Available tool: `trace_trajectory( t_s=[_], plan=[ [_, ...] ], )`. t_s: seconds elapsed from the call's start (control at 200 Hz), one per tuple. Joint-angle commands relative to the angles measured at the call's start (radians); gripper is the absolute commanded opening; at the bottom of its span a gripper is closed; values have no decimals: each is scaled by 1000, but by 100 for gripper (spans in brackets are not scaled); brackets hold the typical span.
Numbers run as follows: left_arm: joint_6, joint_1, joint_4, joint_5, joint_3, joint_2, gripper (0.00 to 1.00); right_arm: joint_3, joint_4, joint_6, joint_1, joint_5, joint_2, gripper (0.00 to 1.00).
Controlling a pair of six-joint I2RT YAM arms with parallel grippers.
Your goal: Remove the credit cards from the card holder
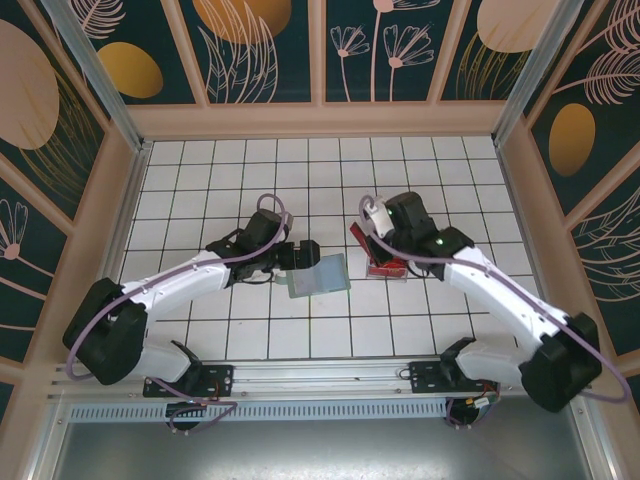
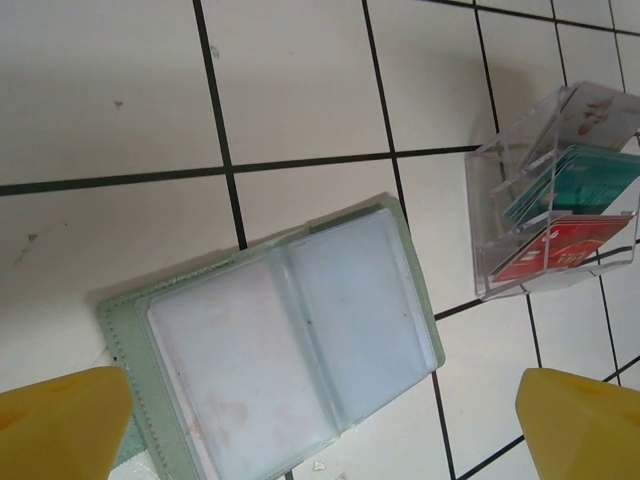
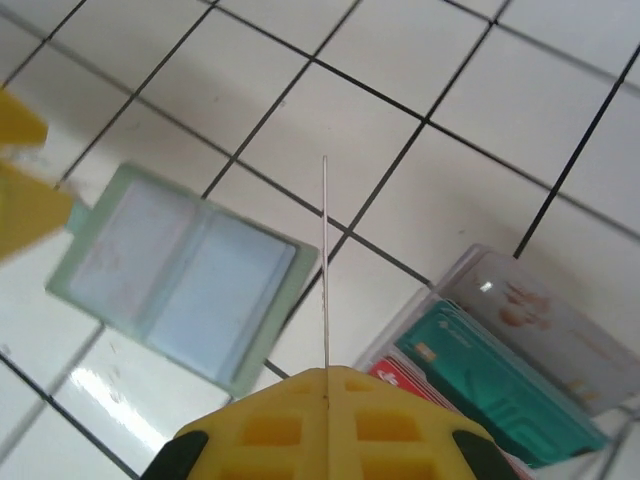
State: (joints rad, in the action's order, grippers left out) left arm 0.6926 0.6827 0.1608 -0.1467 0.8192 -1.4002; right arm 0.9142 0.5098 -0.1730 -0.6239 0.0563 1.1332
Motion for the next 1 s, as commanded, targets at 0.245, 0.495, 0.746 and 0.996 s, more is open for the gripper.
trace_trajectory(
  t_s=[0.245,0.495,0.746,0.996],
  plan=[
    [-43,2,-18,47,1,35,98,-111,118,-540,-34,-192,-125,0],
    [-44,2,-5,68,0,38,98,-167,74,-682,-39,-243,-83,0],
    [-33,3,-4,76,-21,55,99,-221,-14,-761,-37,-271,-50,0],
    [-28,2,-3,82,-35,69,98,-251,-91,-791,-37,-275,-28,0]
  ],
)
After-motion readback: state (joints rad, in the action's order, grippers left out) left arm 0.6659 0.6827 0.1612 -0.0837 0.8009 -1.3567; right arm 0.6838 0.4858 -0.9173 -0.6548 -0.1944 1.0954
